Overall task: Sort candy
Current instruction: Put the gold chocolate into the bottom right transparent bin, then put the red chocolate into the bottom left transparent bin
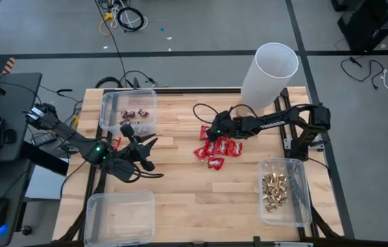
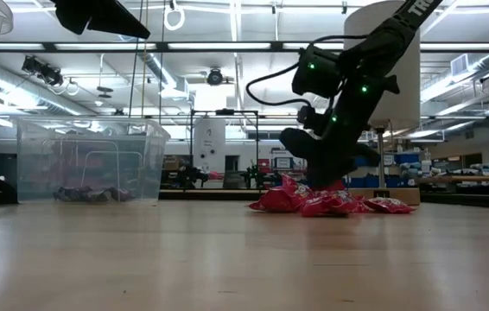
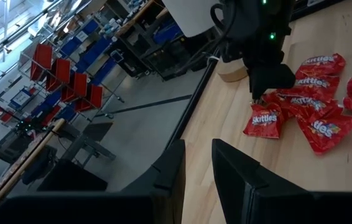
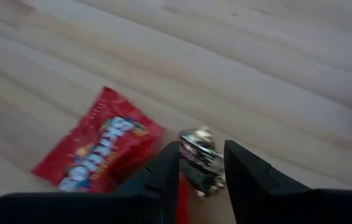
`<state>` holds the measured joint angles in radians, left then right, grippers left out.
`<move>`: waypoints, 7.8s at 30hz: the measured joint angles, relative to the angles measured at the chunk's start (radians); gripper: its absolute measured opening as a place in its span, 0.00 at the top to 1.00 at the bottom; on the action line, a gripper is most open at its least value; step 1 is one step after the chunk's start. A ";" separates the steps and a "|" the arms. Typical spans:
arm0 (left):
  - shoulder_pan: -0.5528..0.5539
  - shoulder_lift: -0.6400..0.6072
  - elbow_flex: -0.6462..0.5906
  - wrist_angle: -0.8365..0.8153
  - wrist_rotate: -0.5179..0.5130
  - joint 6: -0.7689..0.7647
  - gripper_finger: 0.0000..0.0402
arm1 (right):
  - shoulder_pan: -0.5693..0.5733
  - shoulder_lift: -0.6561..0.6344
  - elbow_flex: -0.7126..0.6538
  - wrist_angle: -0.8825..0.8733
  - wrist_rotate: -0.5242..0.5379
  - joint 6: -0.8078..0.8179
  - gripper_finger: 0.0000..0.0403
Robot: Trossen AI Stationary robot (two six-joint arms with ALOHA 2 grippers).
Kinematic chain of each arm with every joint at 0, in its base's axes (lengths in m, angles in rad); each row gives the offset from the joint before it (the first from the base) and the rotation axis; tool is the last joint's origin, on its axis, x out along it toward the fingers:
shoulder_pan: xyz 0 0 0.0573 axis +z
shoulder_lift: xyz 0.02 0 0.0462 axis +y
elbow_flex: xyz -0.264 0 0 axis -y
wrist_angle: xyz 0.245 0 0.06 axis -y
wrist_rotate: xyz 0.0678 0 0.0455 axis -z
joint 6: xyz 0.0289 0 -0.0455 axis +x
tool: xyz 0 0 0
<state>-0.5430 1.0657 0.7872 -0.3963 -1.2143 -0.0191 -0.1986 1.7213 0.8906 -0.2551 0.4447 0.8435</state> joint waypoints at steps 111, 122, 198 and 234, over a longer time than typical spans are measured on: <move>0.000 0.000 0.000 0.139 -0.017 0.007 0.79 | 0.638 -0.964 0.000 -1.182 -0.587 0.335 1.00; 0.000 0.000 0.000 0.138 -0.017 0.007 0.79 | 0.638 -0.950 0.000 -1.181 -0.571 0.351 0.98; 0.000 0.000 0.000 0.135 0.251 -0.150 0.79 | 0.169 -0.054 0.356 -0.379 -0.204 -1.009 0.76; 0.000 0.001 0.000 0.106 0.251 -0.143 0.79 | 0.116 0.122 0.353 -0.369 -0.290 -1.003 0.57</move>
<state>-0.5430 1.0664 0.7868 -0.2906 -0.9638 -0.1623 -0.0830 1.8437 1.2438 -0.6237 0.1551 -0.1593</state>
